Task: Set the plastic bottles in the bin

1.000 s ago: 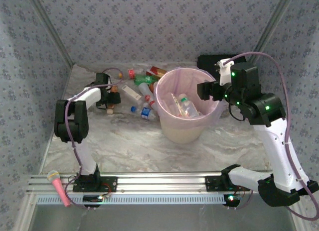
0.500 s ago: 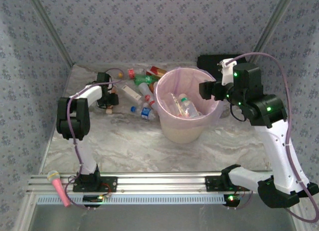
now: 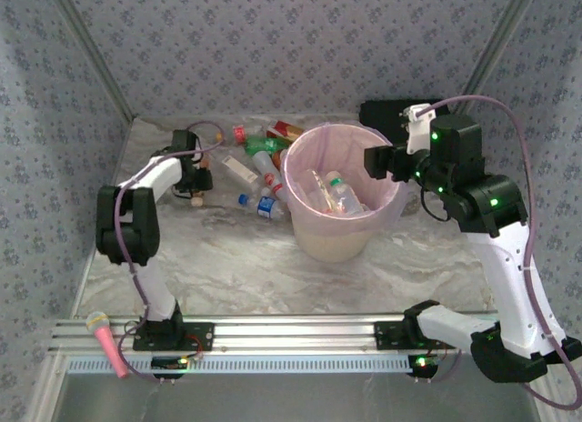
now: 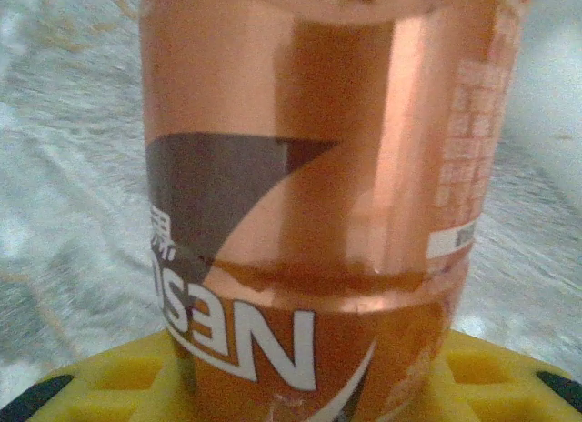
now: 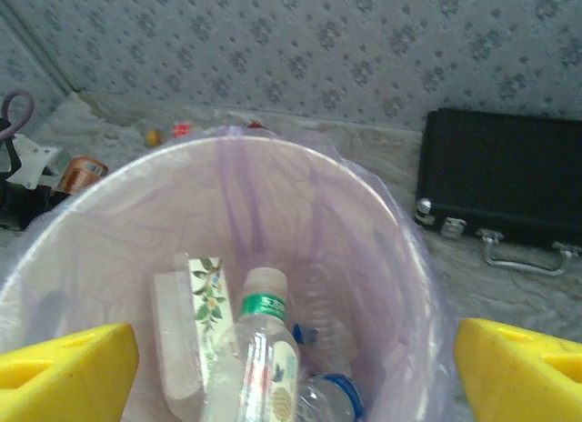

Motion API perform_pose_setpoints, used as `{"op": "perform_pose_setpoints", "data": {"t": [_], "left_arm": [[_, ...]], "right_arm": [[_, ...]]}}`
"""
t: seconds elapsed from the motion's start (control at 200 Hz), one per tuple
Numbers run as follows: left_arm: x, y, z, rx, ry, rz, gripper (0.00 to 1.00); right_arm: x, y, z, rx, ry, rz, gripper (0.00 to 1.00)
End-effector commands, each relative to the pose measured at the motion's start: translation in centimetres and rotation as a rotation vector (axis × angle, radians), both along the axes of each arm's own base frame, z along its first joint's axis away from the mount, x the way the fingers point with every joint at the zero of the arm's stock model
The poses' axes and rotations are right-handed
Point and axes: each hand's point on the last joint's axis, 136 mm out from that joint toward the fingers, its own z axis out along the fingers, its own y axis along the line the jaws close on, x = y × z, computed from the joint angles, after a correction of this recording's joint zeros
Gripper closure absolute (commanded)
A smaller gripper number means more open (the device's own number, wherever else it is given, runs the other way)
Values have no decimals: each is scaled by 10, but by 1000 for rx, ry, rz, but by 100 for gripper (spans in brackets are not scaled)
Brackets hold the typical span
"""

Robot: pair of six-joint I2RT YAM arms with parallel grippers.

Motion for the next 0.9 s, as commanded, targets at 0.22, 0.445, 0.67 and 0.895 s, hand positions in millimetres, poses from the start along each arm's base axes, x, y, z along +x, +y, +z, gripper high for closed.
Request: {"op": "perform_pose_setpoints", "data": {"t": [0.22, 0.445, 0.67, 0.895], "left_arm": [[-51, -65, 137, -371, -337, -186, 57], [-94, -138, 192, -645, -467, -428, 65], [-119, -185, 228, -800, -583, -534, 70], [-134, -196, 256, -837, -652, -565, 73]], "right_arm": [[15, 84, 36, 143, -66, 222, 7], [20, 163, 40, 282, 10, 492, 5], [35, 205, 24, 336, 132, 550, 5], [44, 231, 7, 339, 200, 604, 6]]}}
